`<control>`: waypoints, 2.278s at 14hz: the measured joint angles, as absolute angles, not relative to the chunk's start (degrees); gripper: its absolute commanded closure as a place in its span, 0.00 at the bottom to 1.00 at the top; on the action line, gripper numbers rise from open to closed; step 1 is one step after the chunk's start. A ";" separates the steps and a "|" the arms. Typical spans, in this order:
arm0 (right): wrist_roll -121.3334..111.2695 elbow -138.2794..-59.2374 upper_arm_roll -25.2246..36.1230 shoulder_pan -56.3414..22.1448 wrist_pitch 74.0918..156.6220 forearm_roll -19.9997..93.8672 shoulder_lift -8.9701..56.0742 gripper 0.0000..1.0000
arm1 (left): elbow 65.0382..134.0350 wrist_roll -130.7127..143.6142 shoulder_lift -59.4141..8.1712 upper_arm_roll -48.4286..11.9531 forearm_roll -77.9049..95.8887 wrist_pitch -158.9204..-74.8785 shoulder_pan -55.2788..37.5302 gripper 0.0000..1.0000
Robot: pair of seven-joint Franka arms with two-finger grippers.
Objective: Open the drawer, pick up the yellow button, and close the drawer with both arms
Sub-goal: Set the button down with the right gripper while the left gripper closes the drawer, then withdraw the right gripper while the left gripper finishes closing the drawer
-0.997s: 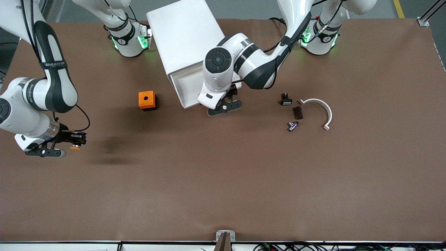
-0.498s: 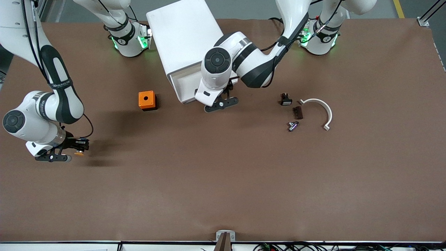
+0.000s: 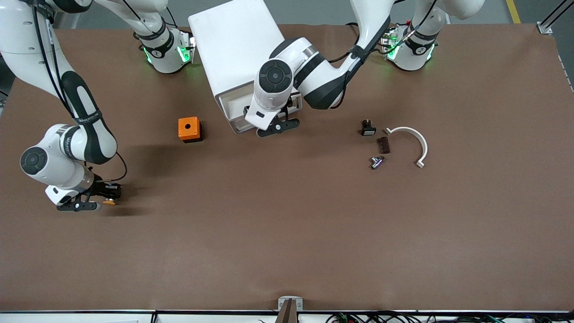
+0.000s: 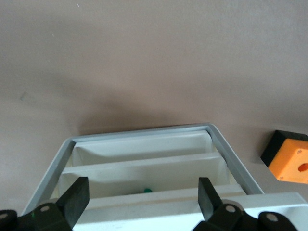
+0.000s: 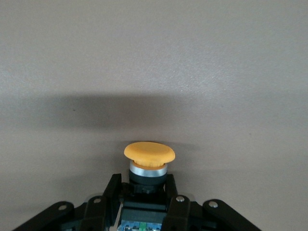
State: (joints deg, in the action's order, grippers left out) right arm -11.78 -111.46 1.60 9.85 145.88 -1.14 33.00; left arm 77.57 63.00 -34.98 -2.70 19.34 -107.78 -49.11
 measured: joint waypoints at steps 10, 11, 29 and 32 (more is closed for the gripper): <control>-14.47 -106.05 1.18 9.83 136.68 -1.13 31.51 0.00 | 78.08 63.00 -35.88 -2.70 25.98 -107.79 -49.76 0.00; -14.47 -104.57 1.08 9.81 132.68 -1.12 29.94 0.00 | 78.08 63.00 -35.99 -2.72 26.71 -107.79 -49.83 0.00; -3.14 -78.62 1.42 4.03 80.34 0.34 11.00 0.00 | 78.16 62.87 -37.83 -4.49 32.39 -108.24 -50.11 0.00; -3.07 -78.61 1.26 4.00 80.25 0.34 10.18 0.00 | 77.69 62.76 -37.74 -4.14 32.38 -109.25 -49.63 0.00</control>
State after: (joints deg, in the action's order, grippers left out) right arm -3.07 -78.61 1.26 4.00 80.25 0.34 10.18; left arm 77.69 62.76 -37.74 -4.14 32.38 -109.25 -49.63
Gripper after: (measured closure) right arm 0.000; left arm 0.000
